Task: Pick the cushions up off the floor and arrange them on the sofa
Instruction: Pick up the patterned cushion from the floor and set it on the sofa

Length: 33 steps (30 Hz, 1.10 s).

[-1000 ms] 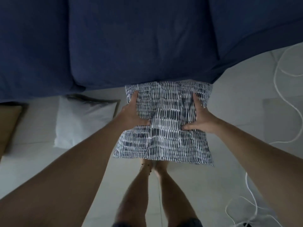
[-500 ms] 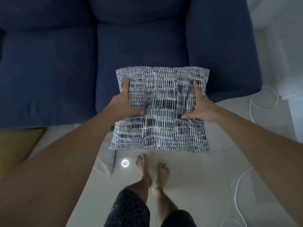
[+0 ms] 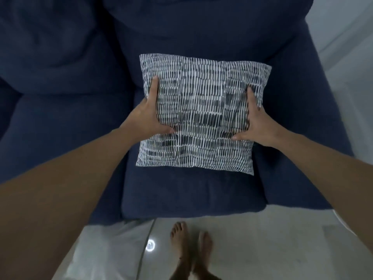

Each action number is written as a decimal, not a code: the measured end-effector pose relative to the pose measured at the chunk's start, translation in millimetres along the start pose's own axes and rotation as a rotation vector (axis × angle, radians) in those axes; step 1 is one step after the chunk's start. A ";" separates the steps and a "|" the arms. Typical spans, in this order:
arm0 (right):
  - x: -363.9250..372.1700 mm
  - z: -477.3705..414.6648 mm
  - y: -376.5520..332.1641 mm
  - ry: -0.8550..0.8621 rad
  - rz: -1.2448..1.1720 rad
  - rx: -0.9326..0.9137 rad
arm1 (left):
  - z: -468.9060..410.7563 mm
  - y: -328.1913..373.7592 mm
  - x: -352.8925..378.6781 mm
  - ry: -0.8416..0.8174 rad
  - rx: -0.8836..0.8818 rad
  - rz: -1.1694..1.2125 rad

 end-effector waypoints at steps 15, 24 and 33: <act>-54.0 -161.6 -6.4 0.336 0.253 -0.159 | -143.8 -32.7 -16.5 0.329 -0.005 -0.265; -56.8 -187.8 12.6 0.231 0.265 -0.094 | -170.5 -53.8 -3.9 0.167 -0.152 -0.264; -57.7 -156.7 -6.8 0.154 0.208 0.078 | -143.9 -52.7 -25.6 0.097 -0.178 -0.315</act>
Point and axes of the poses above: each hand's wrist, its own z-axis away from the middle knuckle, its own x-axis out of the palm, y = z × x, the point moved 2 cm from there along -z, towards the middle knuckle, and after that the axes turned 1 degree about z, right-handed, at the moved point
